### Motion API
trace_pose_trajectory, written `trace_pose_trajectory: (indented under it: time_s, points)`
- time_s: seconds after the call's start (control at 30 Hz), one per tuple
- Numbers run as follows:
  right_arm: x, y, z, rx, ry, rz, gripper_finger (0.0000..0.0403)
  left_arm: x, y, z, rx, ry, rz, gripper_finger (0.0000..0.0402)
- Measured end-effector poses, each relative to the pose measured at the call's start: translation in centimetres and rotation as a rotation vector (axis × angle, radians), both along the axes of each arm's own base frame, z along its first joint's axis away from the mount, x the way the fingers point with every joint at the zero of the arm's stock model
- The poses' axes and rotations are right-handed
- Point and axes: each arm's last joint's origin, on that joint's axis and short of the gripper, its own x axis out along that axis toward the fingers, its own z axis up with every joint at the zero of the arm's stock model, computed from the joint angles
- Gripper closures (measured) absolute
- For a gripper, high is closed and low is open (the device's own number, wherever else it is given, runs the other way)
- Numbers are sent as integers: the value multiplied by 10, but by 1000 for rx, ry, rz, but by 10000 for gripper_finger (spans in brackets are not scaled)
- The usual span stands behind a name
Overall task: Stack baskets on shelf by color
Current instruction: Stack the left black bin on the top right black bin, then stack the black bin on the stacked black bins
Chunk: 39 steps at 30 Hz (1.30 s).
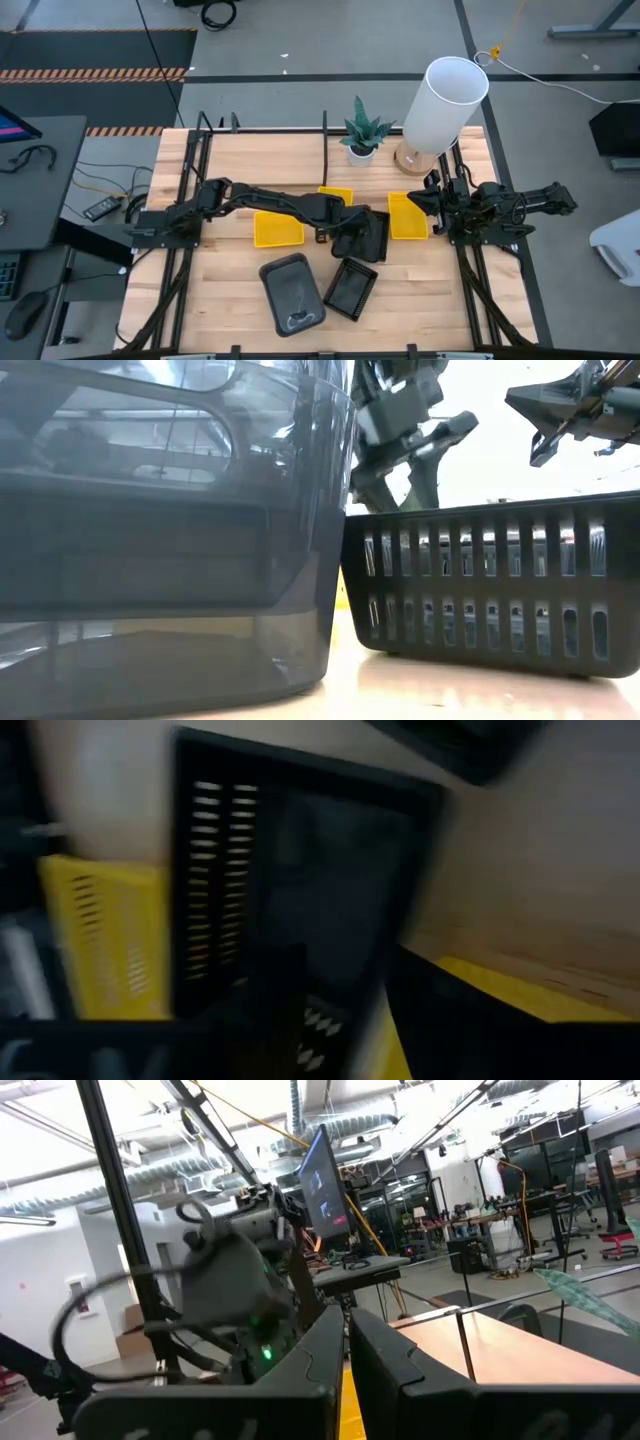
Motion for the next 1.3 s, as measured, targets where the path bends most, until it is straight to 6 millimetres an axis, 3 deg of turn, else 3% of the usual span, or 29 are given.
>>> trace_pose_trajectory:
  time_s: [0.23,0.5,0.7,1.0,1.3]
  points:
    - [0,0,0,0,1,0,376,-7,-17,12,-94,1,117,255]
    - [0,0,0,0,-1,1,376,-16,-53,9,-307,51,446,282]
    - [0,0,0,0,-1,0,376,-16,-52,9,-474,45,785,302]
    - [0,0,0,0,-1,0,376,-18,-62,6,-608,63,1026,328]
    - [0,0,0,0,-1,0,376,-16,-65,-2,-687,39,1229,307]
